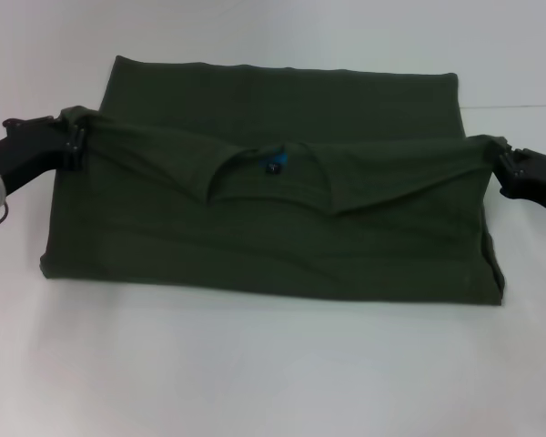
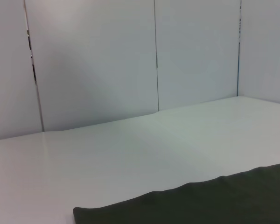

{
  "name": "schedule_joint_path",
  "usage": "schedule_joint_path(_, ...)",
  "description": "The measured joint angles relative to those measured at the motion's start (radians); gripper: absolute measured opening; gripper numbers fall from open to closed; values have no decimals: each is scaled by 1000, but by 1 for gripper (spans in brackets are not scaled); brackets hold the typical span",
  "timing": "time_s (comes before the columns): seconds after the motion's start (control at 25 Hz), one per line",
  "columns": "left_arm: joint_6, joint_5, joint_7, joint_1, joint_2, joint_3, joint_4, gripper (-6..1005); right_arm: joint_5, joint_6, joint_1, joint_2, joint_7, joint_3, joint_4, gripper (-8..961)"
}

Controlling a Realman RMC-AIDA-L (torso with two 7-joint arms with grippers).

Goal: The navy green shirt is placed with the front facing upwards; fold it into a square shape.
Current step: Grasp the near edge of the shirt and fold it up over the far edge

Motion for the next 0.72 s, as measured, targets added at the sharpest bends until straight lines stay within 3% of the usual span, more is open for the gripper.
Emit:
schedule_joint_path(0.4, -122, -2, 69, -53, -1, 0, -56, 116, 0, 96, 42, 2, 1, -24, 6, 76)
schedule_joint_path(0.72, -194, -108, 125, -67, -25, 0, -67, 133, -1, 187, 68, 0, 69, -58, 13, 123)
